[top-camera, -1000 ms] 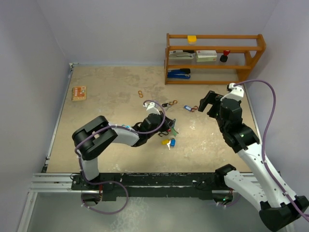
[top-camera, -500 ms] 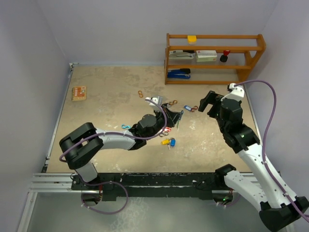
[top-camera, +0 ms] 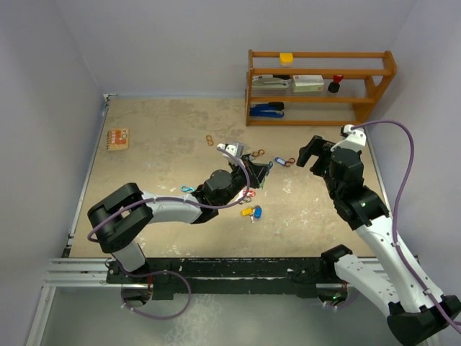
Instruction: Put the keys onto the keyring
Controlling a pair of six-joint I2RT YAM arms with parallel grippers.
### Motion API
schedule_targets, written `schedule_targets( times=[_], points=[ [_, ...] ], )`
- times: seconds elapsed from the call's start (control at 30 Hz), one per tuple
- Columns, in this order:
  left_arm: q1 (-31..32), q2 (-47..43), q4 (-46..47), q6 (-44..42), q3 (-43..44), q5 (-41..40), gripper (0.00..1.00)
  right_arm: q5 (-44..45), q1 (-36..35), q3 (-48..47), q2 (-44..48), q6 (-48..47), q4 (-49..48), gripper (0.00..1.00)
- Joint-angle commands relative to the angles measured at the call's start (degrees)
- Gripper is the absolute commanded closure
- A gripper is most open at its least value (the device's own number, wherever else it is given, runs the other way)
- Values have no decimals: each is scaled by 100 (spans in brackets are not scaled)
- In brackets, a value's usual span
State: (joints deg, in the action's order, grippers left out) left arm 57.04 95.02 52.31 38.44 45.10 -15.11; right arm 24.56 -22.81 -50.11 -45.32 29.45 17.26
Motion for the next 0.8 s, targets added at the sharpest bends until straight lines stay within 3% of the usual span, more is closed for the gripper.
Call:
schedule_targets(
  times=[0.0,0.77],
  points=[
    [-11,139,243,-267,283,138,100,137,11,26,73,57,-165,0],
    [-134,1108,306,-476,1150,558,93,310,12,-82,253,-13,8,0]
  ],
)
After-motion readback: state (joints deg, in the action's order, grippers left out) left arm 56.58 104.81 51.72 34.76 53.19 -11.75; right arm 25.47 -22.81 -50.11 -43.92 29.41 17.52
